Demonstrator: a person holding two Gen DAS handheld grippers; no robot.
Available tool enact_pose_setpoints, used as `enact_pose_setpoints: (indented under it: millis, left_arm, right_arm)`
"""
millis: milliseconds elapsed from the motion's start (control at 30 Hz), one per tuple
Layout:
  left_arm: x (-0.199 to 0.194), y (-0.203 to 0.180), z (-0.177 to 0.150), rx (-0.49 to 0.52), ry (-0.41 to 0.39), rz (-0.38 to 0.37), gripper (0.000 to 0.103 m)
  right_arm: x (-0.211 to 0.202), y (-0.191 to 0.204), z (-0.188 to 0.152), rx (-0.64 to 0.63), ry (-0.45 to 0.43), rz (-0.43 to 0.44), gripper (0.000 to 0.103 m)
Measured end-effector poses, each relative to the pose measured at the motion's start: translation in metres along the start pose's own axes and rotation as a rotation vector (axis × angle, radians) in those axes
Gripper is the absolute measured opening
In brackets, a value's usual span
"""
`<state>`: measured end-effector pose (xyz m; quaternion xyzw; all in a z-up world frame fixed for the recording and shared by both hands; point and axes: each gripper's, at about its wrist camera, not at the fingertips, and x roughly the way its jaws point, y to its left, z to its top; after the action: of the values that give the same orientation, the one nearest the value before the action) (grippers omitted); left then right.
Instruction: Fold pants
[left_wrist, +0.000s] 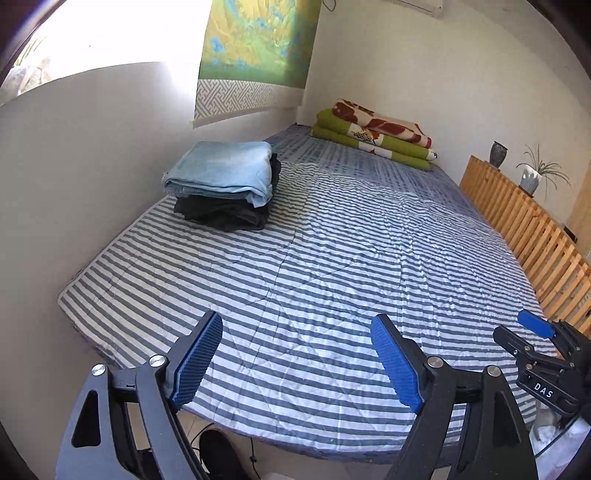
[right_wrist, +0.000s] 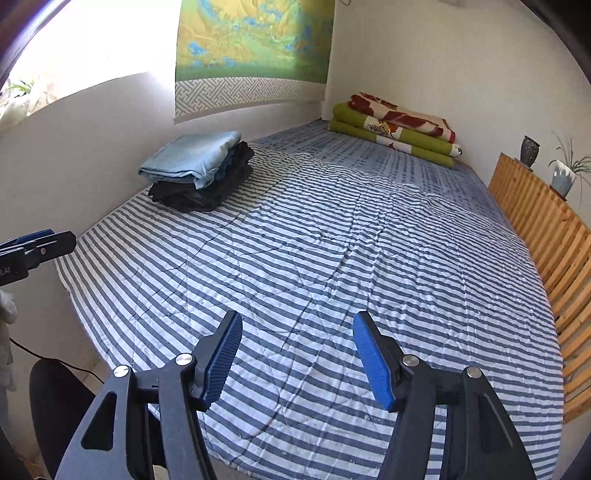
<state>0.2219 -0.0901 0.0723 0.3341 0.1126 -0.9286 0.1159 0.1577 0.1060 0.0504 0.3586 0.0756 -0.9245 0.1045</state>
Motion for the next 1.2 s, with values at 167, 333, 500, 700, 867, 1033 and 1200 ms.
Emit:
enact_pose_setpoints:
  millis: [167, 333, 500, 700, 867, 1033, 1200]
  left_arm:
    - [-0.034, -0.016, -0.022, 0.041, -0.03, 0.064, 0.096]
    - [-0.055, -0.023, -0.037, 0.038, -0.027, 0.043, 0.098]
    - [-0.059, -0.031, -0.038, 0.079, -0.024, 0.006, 0.098]
    - [-0.058, -0.036, -0.032, 0.089, -0.027, -0.021, 0.098]
    - [-0.049, -0.035, -0.031, 0.095, -0.013, -0.001, 0.098]
    - [-0.039, -0.032, -0.029, 0.101, 0.003, 0.025, 0.098]
    - [-0.03, -0.029, -0.028, 0.094, 0.014, 0.029, 0.098]
  right_arm:
    - [-0.021, -0.006, -0.024, 0.03, -0.027, -0.037, 0.061]
    - [-0.034, -0.01, -0.042, 0.06, -0.032, -0.05, 0.064]
    - [-0.047, -0.017, -0.054, 0.096, -0.038, -0.075, 0.064]
    - [-0.061, -0.015, -0.055, 0.084, -0.067, -0.09, 0.066]
    - [-0.056, -0.006, -0.05, 0.053, -0.079, -0.078, 0.068]
    - [-0.042, 0.004, -0.049, 0.042, -0.07, -0.062, 0.068]
    - [-0.034, 0.011, -0.049, 0.028, -0.06, -0.048, 0.068]
